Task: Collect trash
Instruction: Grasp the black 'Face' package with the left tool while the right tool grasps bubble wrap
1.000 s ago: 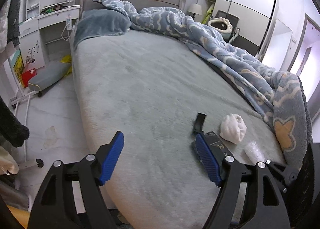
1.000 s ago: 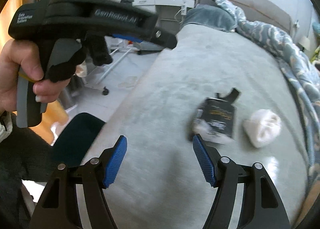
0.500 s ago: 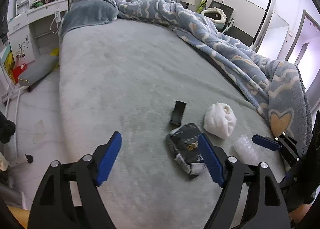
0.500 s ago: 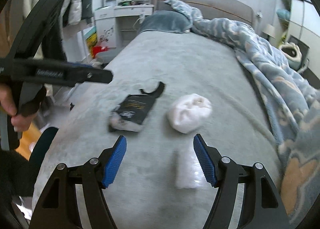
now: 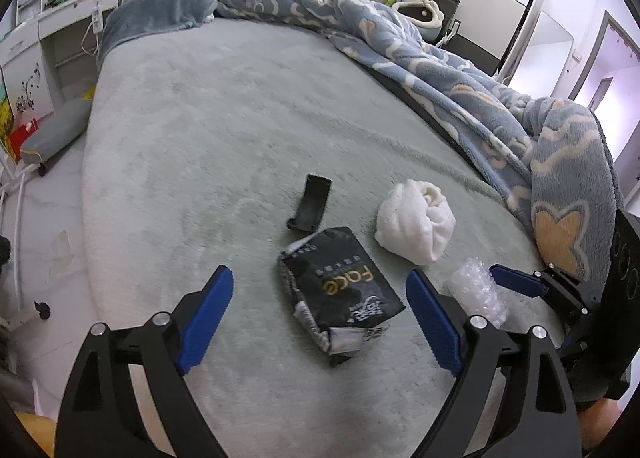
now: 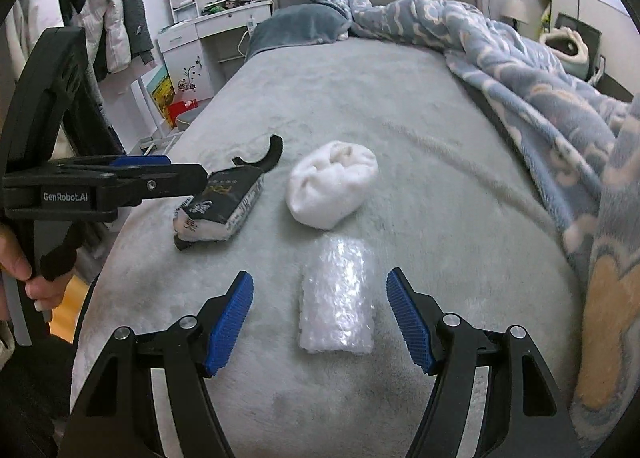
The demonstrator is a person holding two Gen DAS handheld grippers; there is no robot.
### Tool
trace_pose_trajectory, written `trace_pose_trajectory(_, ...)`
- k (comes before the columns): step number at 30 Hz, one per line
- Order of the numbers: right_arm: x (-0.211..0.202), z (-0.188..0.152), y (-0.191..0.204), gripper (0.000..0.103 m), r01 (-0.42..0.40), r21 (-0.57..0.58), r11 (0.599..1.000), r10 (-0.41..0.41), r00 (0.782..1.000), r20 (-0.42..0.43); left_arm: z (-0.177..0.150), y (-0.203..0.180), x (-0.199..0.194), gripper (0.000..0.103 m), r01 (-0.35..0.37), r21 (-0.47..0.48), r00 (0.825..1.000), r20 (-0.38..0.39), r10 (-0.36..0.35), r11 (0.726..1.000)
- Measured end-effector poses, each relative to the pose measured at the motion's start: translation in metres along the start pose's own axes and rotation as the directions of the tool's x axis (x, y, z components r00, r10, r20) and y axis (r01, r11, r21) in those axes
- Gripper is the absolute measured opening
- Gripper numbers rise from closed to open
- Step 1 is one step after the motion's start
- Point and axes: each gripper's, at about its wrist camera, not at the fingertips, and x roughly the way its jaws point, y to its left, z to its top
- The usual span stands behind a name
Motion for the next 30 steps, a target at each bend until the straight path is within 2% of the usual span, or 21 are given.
trace_pose_trajectory(7,0.002,-0.006,-0.007,0.056,-0.024,0.03,0.999,0.025,0.999,-0.025,-0.001,-0.009,0.012,0.09,-0.002,-0.014,1.0,-0.024,0.001,1.0)
trace_pose_trajectory(12,0.005,-0.009,-0.01,0.037,-0.039,0.048,0.998,0.041,0.998,-0.047,-0.004,-0.012,0.021,0.09,-0.03,-0.017,0.999,-0.041,0.029,0.999)
trace_pose_trajectory(19,-0.008,-0.008,-0.015,0.035,-0.062,0.072,0.995,0.063,0.998,-0.002,-0.005,-0.018,0.026,0.088,-0.055,-0.005,0.998,-0.037,0.054,0.998)
trace_pose_trajectory(25,-0.013,-0.007,-0.016,0.035,-0.07,0.064,0.996,0.069,0.998,0.008,-0.003,-0.017,0.031,0.075,-0.059,-0.039,0.998,-0.04,0.057,0.998)
trace_pose_trajectory(30,-0.013,-0.009,-0.023,0.035,-0.076,0.074,0.994,0.076,0.997,0.005,-0.005,-0.018,0.037,0.07,-0.069,-0.039,0.996,-0.055,0.067,0.997)
